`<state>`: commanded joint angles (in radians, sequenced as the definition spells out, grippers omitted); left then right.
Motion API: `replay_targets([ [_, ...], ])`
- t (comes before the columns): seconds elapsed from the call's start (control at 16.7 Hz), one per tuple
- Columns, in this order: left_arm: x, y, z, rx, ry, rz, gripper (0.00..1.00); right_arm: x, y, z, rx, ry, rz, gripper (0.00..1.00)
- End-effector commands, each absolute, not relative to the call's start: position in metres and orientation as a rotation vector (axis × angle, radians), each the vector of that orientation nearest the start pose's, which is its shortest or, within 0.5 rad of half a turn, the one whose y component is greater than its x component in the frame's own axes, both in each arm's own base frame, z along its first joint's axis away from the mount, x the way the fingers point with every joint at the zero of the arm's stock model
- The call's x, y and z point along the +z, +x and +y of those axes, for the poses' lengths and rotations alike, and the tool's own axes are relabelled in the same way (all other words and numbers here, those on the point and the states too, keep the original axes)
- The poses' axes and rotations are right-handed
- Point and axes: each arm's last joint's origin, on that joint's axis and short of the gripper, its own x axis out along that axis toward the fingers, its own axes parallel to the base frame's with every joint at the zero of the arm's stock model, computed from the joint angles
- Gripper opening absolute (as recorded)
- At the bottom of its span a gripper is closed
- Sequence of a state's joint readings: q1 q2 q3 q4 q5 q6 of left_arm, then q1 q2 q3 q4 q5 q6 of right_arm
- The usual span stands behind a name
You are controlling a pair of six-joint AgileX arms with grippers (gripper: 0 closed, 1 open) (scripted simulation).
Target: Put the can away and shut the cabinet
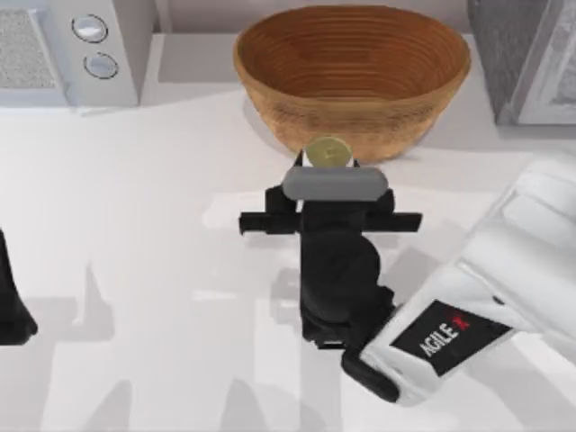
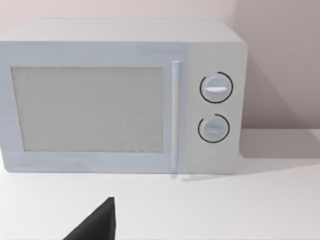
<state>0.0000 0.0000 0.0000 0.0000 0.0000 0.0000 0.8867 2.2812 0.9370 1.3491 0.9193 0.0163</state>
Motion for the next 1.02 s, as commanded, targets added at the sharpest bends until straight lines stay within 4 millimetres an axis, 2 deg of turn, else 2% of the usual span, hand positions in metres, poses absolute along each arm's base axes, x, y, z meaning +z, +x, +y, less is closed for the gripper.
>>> replay_targets([
  [0.18, 0.160, 0.106, -0.001, 0.000, 0.000, 0.000, 1.00, 0.123, 0.267, 0.293, -0.008, 0.011, -0.012, 0.00],
  [0.36, 0.160, 0.106, -0.001, 0.000, 0.000, 0.000, 1.00, 0.154, 0.262, 0.289, -0.008, 0.004, -0.007, 0.00],
  [0.48, 0.160, 0.106, -0.001, 0.000, 0.000, 0.000, 1.00, 0.161, 0.261, 0.287, -0.008, 0.002, -0.006, 0.00],
  [0.84, 0.160, 0.106, -0.001, 0.000, 0.000, 0.000, 1.00, 0.163, 0.262, 0.286, -0.008, 0.007, -0.009, 0.00],
  [1.02, 0.160, 0.106, -0.001, 0.000, 0.000, 0.000, 1.00, 0.180, 0.264, 0.266, 0.003, 0.005, -0.009, 0.00],
])
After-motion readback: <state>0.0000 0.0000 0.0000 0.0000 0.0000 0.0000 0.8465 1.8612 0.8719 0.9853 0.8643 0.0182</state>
